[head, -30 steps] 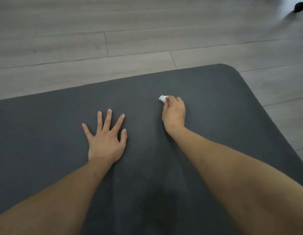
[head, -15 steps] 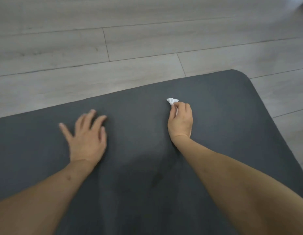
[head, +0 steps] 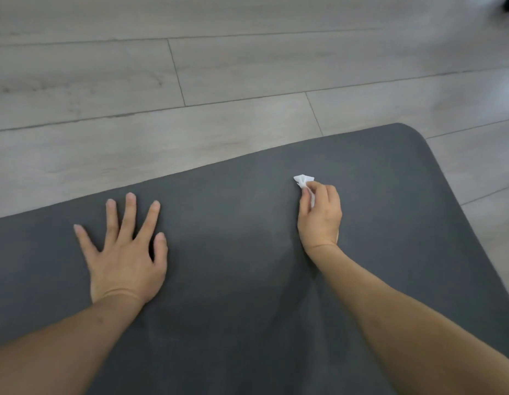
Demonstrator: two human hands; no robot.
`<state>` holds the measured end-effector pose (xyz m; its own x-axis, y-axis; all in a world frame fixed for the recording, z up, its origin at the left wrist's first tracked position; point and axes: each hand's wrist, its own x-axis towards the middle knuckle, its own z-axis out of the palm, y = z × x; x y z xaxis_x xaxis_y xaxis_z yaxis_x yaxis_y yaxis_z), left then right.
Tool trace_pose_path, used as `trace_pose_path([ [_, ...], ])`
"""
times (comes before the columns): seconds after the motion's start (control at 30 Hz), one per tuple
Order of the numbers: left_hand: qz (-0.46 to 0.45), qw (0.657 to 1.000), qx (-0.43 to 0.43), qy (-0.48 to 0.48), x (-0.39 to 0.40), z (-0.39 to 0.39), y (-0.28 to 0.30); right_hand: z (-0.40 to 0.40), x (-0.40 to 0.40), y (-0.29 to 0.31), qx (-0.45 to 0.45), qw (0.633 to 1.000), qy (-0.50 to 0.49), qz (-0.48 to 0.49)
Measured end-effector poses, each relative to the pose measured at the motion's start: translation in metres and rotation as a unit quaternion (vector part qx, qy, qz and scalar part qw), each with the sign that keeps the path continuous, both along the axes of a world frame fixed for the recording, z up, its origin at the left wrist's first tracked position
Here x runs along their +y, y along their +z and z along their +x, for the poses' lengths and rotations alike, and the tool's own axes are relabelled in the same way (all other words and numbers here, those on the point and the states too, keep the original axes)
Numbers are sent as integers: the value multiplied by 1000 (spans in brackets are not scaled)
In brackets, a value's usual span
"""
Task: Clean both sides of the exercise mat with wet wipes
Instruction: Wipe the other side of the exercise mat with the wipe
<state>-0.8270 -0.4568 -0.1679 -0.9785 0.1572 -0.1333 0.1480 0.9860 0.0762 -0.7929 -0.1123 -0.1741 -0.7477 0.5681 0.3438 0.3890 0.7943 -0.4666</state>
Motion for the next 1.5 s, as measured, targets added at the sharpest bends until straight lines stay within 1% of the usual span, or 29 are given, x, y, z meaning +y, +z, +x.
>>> trace_pose_path([
  [0.17,-2,1000,11,-20,-6,-3,-3,-18,-1,18,-17,997,73,15],
  [0.23,-6,999,20,-28,-7,-4,-4,-50,6,29,-30,999,43,-4],
  [0.3,-8,999,24,-39,-7,-6,-6,-74,2,28,-55,998,-25,-34],
  [0.37,-14,998,30,-47,-8,-8,-8,-84,-31,21,-36,998,-40,-46],
  [0.4,-18,998,31,-51,-9,-9,-8,-83,-61,19,-21,999,2,-47],
  [0.43,-17,998,31,-53,-9,-11,-8,-81,-95,18,-16,996,73,-45],
  [0.5,-15,998,35,-56,-9,-12,-8,-71,-143,18,-33,973,227,-21],
  [0.53,-17,998,37,-56,-9,-12,-8,-72,-146,18,-51,960,275,-6],
  [0.57,-18,997,39,-58,-9,-12,-8,-76,-131,19,-67,955,289,9],
  [0.6,-17,997,42,-60,-8,-13,-8,-81,-106,21,-76,960,268,35],
  [0.67,-19,997,42,-62,-9,-15,-7,-85,-44,28,-83,982,158,69],
  [0.73,-18,997,40,-62,-8,-15,-6,-84,3,40,-88,995,24,42],
  [0.8,-17,997,38,-61,-7,-15,-5,-90,-9,43,-75,995,-61,22],
  [0.83,-13,997,37,-61,-7,-15,-5,-95,-37,38,-64,996,-52,19],
  [0.87,-10,997,37,-61,-8,-15,-5,-98,-76,35,-54,998,3,11],
  [0.9,-10,997,37,-61,-8,-15,-5,-97,-118,32,-51,995,90,7],
  [0.97,-14,997,37,-63,-9,-15,-6,-84,-177,31,-71,958,278,18],
  [1.0,-14,997,37,-64,-10,-15,-6,-83,-178,31,-75,942,324,32],
  [1.03,-14,997,37,-64,-11,-15,-6,-87,-158,31,-76,942,325,39],
  [1.1,-14,997,41,-62,-11,-15,-7,-97,-89,31,-89,968,228,62],
  [1.17,-13,997,41,-63,-10,-15,-8,-97,-18,41,-107,989,76,62],
  [1.23,-10,997,42,-62,-10,-15,-7,-94,4,46,-89,995,-21,39],
  [1.27,-8,997,42,-62,-10,-15,-7,-95,-12,47,-82,995,-34,34],
  [1.3,-5,997,42,-62,-10,-16,-7,-96,-41,44,-75,997,-16,26],
  [1.33,-1,997,41,-62,-10,-16,-6,-95,-77,40,-63,997,32,18],
  [1.37,2,997,42,-62,-10,-16,-6,-92,-115,36,-54,992,112,10],
  [1.43,4,997,44,-67,-10,-16,-7,-73,-169,33,-73,954,290,10],
  [1.47,5,997,45,-68,-11,-16,-7,-68,-169,34,-83,933,348,30],
  [1.5,6,997,46,-67,-11,-15,-7,-71,-150,35,-86,927,361,47],
])
